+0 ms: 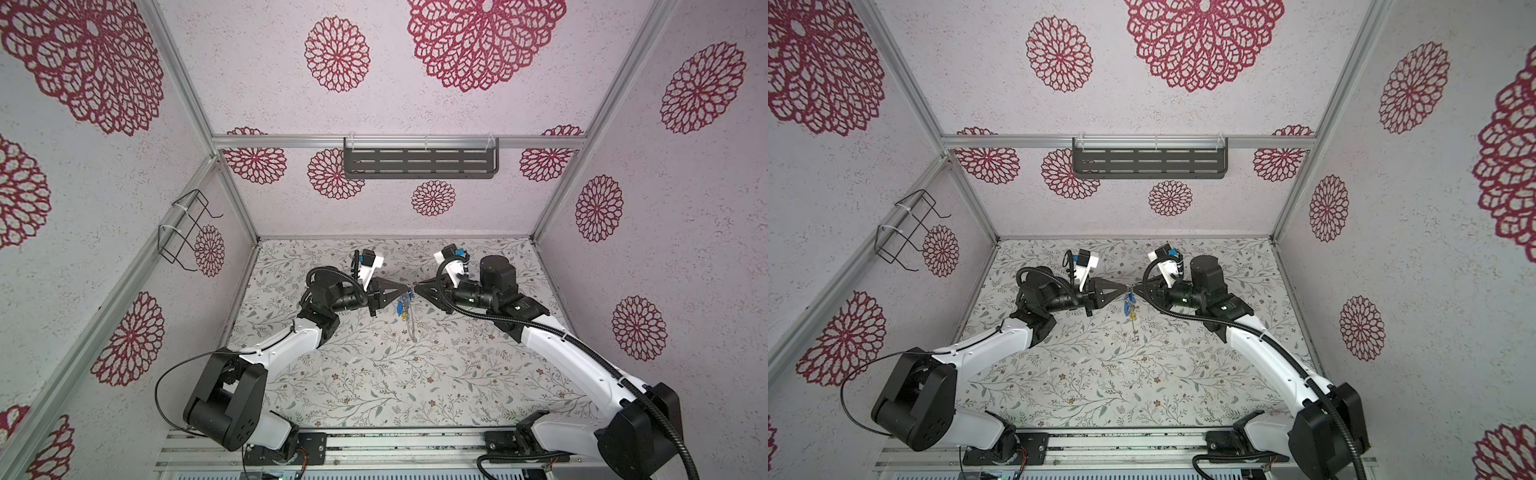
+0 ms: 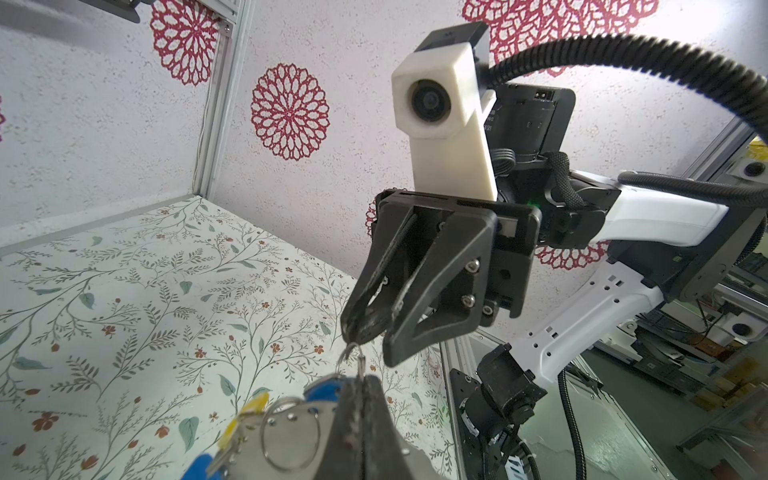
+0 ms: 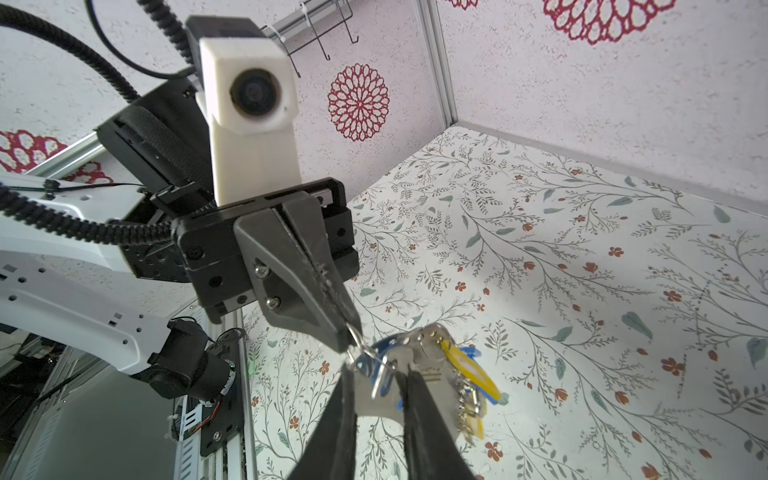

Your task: Remove the keys from the keyring

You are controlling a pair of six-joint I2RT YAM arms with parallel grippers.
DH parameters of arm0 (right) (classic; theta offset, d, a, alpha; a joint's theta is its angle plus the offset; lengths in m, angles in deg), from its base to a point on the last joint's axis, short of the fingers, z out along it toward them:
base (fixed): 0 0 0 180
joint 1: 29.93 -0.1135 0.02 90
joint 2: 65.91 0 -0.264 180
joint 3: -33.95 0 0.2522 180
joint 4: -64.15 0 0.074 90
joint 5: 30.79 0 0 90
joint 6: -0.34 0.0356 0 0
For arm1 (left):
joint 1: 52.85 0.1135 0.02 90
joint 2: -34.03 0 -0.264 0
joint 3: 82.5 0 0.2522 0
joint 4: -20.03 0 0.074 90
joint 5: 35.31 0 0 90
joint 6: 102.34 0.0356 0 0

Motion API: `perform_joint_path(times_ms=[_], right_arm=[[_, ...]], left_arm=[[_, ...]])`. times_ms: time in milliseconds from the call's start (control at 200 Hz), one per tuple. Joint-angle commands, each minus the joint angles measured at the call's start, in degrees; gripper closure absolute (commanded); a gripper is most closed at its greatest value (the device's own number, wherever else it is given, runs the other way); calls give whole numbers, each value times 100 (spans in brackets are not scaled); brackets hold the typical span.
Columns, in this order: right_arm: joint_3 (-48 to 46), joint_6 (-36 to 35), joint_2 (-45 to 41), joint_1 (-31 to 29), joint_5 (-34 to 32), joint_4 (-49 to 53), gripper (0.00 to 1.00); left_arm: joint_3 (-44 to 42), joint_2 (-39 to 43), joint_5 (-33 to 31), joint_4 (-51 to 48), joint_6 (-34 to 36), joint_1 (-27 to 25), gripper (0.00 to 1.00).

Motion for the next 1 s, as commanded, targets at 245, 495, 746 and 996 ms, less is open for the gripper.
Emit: perform_joint_path(times_ms=[245, 495, 746, 996], right_arm=[[417, -177, 106, -11, 200, -146, 74], [383, 114, 271, -20, 582, -411, 78], [303, 127, 215, -24, 555, -412, 90], [268, 103, 190, -26, 505, -392, 96]], left_arm=[[233, -16, 187, 376, -177, 44, 100], [255, -7, 157, 367, -174, 49, 100], [272, -2, 131, 354, -145, 47, 100], [272, 15, 121, 354, -148, 53, 100]])
